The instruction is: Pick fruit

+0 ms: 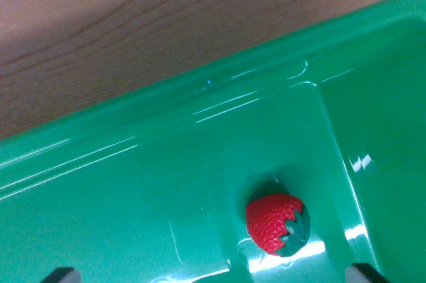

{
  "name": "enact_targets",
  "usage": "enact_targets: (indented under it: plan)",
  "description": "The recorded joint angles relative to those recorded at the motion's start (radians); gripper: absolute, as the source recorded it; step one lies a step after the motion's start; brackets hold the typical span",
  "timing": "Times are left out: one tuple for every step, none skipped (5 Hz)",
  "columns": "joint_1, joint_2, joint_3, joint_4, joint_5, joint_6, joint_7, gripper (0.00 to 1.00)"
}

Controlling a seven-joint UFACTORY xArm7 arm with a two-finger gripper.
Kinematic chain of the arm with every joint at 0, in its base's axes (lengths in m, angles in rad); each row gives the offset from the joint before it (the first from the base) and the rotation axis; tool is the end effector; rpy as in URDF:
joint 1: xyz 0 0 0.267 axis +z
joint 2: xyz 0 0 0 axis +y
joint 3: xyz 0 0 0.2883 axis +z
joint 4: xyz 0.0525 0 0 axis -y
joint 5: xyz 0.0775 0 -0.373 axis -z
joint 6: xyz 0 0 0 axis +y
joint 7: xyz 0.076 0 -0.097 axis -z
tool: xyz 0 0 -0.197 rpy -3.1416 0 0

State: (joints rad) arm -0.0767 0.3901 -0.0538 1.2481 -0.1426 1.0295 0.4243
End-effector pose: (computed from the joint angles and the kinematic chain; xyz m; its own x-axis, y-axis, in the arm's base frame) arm 0.5087 -0.1001 0.0283 0.8824 -0.4580 -0.1074 -0.4342 -0.8808 0.1887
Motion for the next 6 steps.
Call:
enact_targets:
  plan:
    - [0.0000, 0.020, -0.008, -0.025, -0.0073, -0.035, 0.021, 0.00]
    - [0.0000, 0.020, -0.008, -0.025, -0.0073, -0.035, 0.021, 0.00]
    - [0.0000, 0.039, -0.016, -0.049, -0.0144, -0.069, 0.042, 0.00]
    - [0.0000, 0.039, -0.016, -0.049, -0.0144, -0.069, 0.042, 0.00]
    - [-0.0001, 0.054, -0.022, -0.067, -0.0197, -0.094, 0.057, 0.00]
    - [-0.0001, 0.054, -0.022, -0.067, -0.0197, -0.094, 0.057, 0.00]
